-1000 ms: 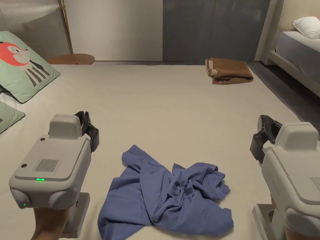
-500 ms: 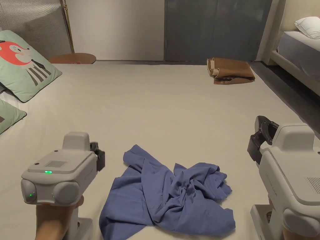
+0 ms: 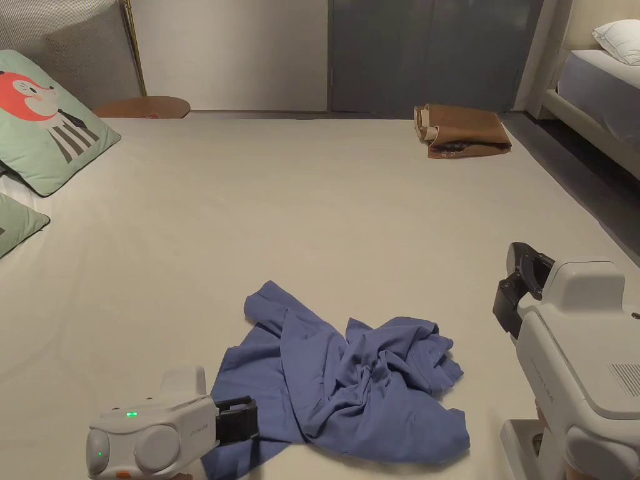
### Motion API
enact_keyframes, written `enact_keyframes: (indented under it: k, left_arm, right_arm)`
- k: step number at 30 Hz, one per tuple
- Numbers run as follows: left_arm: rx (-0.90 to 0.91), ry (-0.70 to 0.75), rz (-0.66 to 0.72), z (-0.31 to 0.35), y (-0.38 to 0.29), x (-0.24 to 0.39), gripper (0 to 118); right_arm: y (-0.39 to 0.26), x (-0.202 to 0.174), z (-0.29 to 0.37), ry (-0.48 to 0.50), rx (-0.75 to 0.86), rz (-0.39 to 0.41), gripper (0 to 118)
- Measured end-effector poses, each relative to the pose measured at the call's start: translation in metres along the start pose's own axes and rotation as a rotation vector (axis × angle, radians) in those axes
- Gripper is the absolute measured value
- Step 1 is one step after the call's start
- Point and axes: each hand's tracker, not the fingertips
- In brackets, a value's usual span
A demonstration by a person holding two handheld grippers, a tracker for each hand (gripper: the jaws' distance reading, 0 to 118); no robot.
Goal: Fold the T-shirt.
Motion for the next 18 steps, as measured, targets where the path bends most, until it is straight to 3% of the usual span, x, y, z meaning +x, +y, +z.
enact_keyframes:
  k: [3, 5, 8, 11, 12, 14, 18]
  left_arm:
    - [0.012, 0.039, -0.035, -0.002, -0.005, 0.007, 105]
    - [-0.013, 0.055, -0.052, -0.01, -0.006, 0.013, 96]
    - [-0.04, 0.043, -0.07, -0.025, -0.013, 0.019, 38]
    - [-0.025, 0.076, -0.132, -0.03, -0.022, 0.031, 26]
    - [-0.037, 0.071, -0.155, -0.028, -0.021, 0.035, 4]
    - [-0.036, 0.002, -0.134, -0.021, -0.017, 0.039, 3]
    - [0.014, 0.029, -0.145, -0.01, -0.011, 0.038, 3]
  right_arm:
    - [-0.005, 0.003, -0.001, 0.0, -0.008, -0.007, 0]
    - [-0.006, 0.003, -0.001, 0.001, -0.014, -0.006, 0]
    - [-0.007, 0.004, -0.002, 0.002, -0.022, -0.005, 0]
    - [-0.008, 0.005, -0.002, 0.003, -0.034, -0.005, 0]
    - [-0.009, 0.006, -0.003, 0.003, -0.038, -0.005, 0]
    - [-0.013, 0.008, -0.006, 0.001, -0.049, -0.009, 1]
    - [-0.028, 0.015, -0.027, 0.004, -0.135, -0.033, 1]
